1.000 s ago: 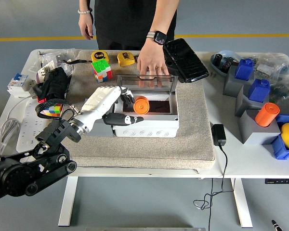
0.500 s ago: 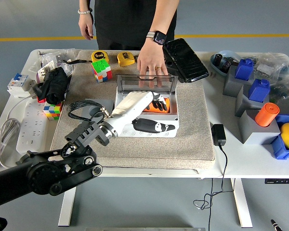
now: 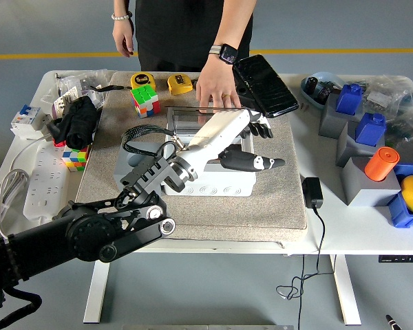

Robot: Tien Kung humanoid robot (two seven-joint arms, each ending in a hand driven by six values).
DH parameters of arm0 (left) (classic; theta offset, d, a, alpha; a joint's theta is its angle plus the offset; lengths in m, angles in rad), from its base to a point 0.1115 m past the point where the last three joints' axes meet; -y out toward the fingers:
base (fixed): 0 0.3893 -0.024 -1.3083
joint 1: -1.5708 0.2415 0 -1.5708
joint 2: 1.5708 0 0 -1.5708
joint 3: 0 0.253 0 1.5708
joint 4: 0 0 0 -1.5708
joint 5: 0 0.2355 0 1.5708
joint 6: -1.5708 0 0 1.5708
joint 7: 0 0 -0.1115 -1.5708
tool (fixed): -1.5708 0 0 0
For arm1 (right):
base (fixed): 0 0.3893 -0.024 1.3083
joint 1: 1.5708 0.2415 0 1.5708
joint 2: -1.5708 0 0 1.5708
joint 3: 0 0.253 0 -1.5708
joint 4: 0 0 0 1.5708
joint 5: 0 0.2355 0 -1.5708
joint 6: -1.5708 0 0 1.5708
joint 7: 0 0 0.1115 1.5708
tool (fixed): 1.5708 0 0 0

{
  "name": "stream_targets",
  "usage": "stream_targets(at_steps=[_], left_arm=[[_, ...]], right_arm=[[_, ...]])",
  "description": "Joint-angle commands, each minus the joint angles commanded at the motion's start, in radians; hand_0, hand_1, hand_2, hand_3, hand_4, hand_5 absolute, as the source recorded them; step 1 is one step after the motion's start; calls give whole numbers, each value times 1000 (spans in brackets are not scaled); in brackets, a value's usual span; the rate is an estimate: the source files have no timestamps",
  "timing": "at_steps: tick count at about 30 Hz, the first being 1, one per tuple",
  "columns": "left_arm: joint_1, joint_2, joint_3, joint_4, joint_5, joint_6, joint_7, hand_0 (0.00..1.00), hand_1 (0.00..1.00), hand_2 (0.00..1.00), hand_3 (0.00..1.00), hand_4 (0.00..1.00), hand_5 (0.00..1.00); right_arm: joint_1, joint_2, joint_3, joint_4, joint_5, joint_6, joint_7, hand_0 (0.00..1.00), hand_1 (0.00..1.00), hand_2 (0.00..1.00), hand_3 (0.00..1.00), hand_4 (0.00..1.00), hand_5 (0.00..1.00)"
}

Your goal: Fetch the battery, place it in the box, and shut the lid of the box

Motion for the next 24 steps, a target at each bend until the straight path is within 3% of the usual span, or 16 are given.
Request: stream_targets(at_steps=[3,4,9,10,15,16,21,22,24], left_arm=[[-3,8,-40,7,12,4,-1,473,623,597,586,998,529],[-5,10,-50,10,16,5,0,681,716,687,685,998,529],[-8,25,-108,48,25,6,3,681,716,687,685,998,529],[-9,28,-114,56,32,5,10,760,768,729,742,998,538],[-15,45,-114,88,68,-22,64,760,768,729,742,998,538],[-14,51,-111,91,80,-33,81,538,657,630,661,998,541],[3,77,-103,57,108,-61,127,538,657,630,661,998,541],[8,82,-103,44,116,-70,139,359,517,554,616,998,544],[18,93,-104,12,138,-101,174,359,517,554,616,998,544]], right_arm=[[1,1,0,1,0,0,1,588,599,628,543,978,567],[2,1,0,1,0,-1,1,588,599,628,543,978,567],[2,1,3,2,0,-2,2,588,599,628,543,978,567],[2,1,4,3,0,-2,2,588,600,628,543,978,568],[1,1,4,1,1,0,1,588,600,628,543,978,568],[0,1,5,1,1,0,1,588,600,628,543,979,568],[-1,1,12,3,-2,-1,2,588,600,628,543,979,568],[-2,1,13,2,-2,-1,2,588,599,627,543,979,568],[-2,1,13,2,-2,-1,2,588,599,627,543,979,568]])
